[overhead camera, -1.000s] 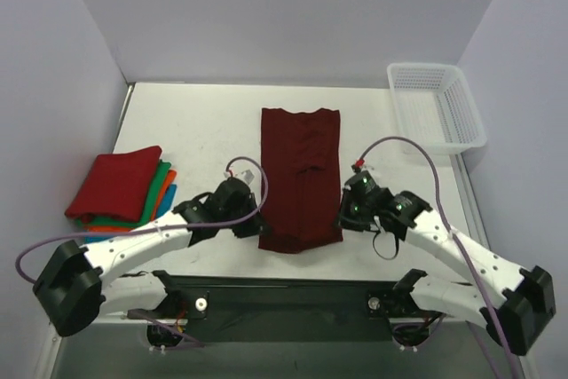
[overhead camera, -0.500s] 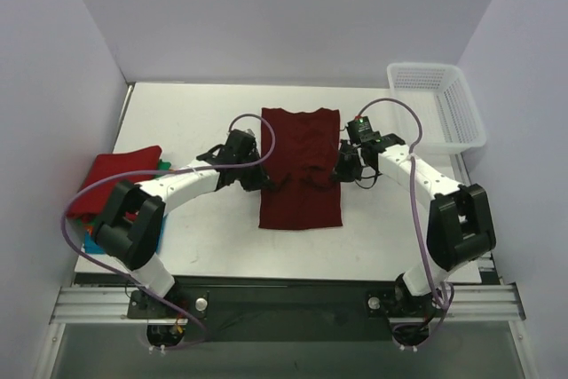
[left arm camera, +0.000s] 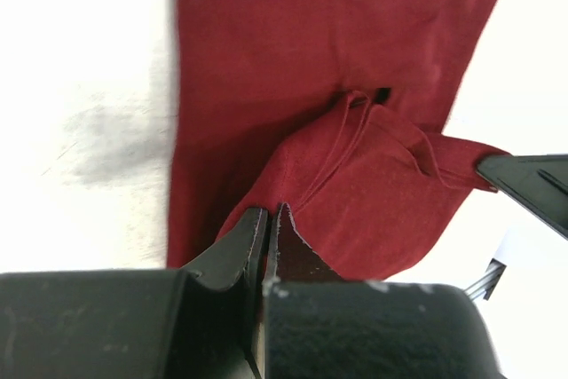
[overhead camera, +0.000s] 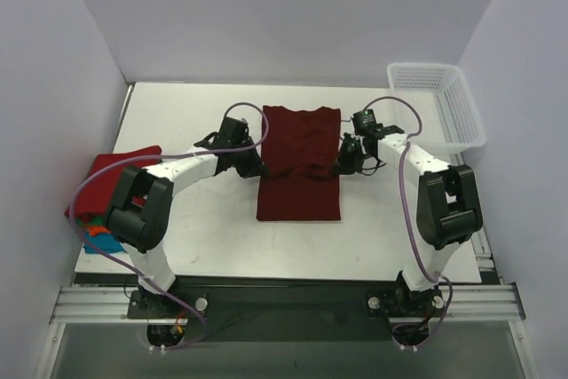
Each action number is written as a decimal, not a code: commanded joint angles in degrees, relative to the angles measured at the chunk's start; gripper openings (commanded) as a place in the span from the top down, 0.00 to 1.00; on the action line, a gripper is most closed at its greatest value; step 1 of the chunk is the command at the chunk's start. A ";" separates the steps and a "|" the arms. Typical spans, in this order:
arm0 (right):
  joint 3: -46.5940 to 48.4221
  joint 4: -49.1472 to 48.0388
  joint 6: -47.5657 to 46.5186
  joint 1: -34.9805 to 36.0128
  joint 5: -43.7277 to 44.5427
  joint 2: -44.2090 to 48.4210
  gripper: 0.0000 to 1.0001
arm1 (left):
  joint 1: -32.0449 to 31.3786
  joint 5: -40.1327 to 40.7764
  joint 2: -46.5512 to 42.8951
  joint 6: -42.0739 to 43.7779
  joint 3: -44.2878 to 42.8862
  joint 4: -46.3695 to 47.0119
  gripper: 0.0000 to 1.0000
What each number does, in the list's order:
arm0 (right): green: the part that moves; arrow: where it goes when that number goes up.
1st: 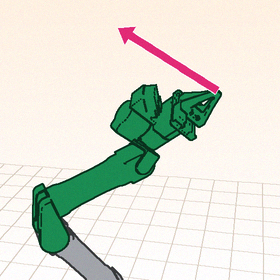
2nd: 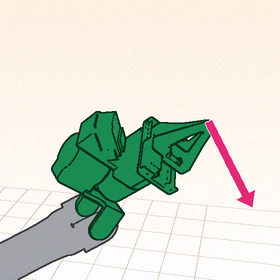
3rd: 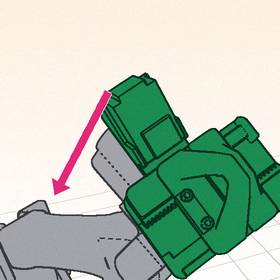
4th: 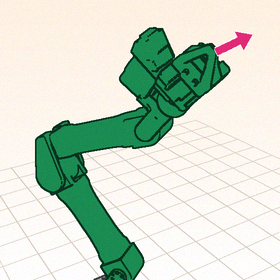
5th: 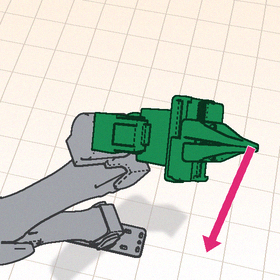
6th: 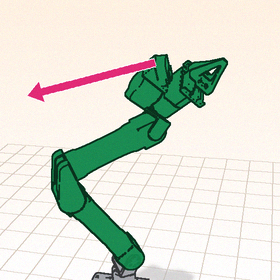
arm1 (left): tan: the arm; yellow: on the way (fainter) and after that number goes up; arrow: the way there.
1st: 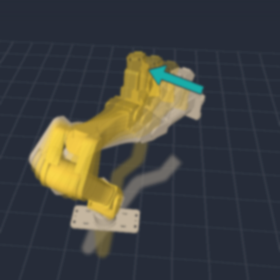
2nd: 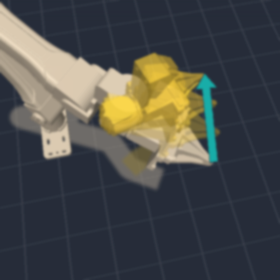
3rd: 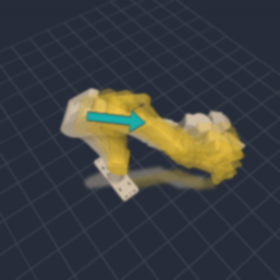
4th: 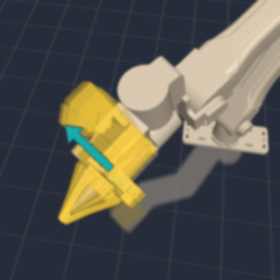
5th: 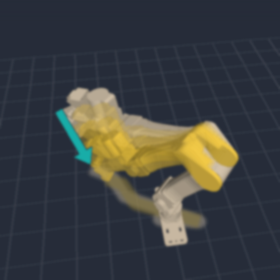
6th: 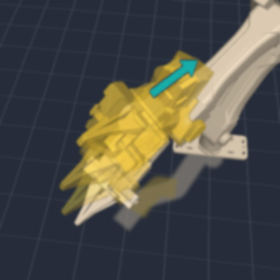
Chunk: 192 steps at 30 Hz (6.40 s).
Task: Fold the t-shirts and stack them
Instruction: Fold the folded rectangular tshirt in 1/3 of the way, then grab one side of the 2/3 rectangular tshirt with both arms, then fold the long partially folded tshirt into a neat square
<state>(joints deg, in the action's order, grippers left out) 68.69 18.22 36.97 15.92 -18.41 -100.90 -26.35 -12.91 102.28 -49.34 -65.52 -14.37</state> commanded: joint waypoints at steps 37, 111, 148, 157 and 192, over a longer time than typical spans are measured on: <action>-8.80 -3.88 -0.06 4.64 -0.30 9.32 0.74 | -4.76 1.57 -2.88 1.36 2.66 4.61 0.87; -50.75 -29.83 14.19 3.24 -5.76 28.74 1.00 | -4.06 -2.74 -18.25 -1.28 37.12 15.95 1.00; -33.01 21.34 4.87 7.02 -1.28 73.41 1.00 | -13.82 6.31 -71.09 -8.58 30.64 -24.48 1.00; -23.43 12.12 3.11 5.70 1.02 53.37 1.00 | -11.19 7.99 -51.58 -6.47 18.42 -16.22 1.00; 22.53 0.33 1.96 -11.35 -19.99 -17.47 1.00 | 9.39 -13.28 13.72 -3.92 -17.44 8.04 1.00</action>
<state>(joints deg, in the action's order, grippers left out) 86.26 17.87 38.96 4.91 -36.64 -115.98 -17.43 -23.00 111.96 -54.17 -77.97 -10.79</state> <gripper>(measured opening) 0.042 0.035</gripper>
